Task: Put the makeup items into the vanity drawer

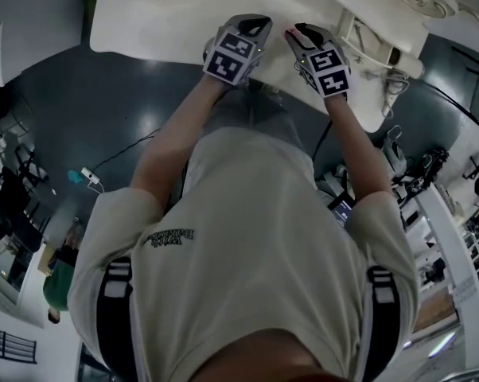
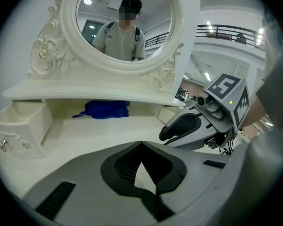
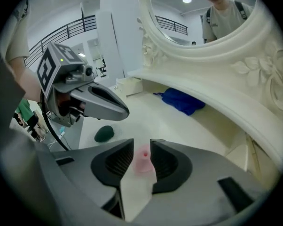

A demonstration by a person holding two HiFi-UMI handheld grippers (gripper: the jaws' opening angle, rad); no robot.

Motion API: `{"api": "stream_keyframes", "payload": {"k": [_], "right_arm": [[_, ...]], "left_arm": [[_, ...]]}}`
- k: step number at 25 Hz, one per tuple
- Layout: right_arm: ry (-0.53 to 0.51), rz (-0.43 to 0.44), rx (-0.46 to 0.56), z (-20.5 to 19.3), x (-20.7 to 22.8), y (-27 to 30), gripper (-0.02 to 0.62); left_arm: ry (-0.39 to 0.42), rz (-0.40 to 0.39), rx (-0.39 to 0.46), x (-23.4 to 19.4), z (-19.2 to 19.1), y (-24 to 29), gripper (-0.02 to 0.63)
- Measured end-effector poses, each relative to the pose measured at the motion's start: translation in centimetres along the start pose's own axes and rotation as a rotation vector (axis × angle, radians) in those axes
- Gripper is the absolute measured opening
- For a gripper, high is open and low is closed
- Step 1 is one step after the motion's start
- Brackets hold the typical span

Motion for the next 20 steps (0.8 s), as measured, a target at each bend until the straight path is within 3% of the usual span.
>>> {"api": "stream_keyframes", "payload": {"k": [9, 20], "right_arm": [[0.005, -0.009, -0.066, -1.4, 0.5, 2.1, 0.115], [-0.008, -0.041, -0.068, -1.5, 0.5, 2.3, 0.084]], "left_arm": [[-0.006, -0.018, -0.046, -1.2, -1.7, 1.4, 0.014], [-0.011, -0.016, -0.045, -1.6, -2.2, 1.3, 0.014]]}}
Point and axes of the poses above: the fingertips, and each gripper's own axes: y forward along the fingers, x to its right, z out of its top, the point moved 10 cm from there along -y, backward along the fingers, and after that the axes turned 4 degrees about y, right-handed, at the moved point
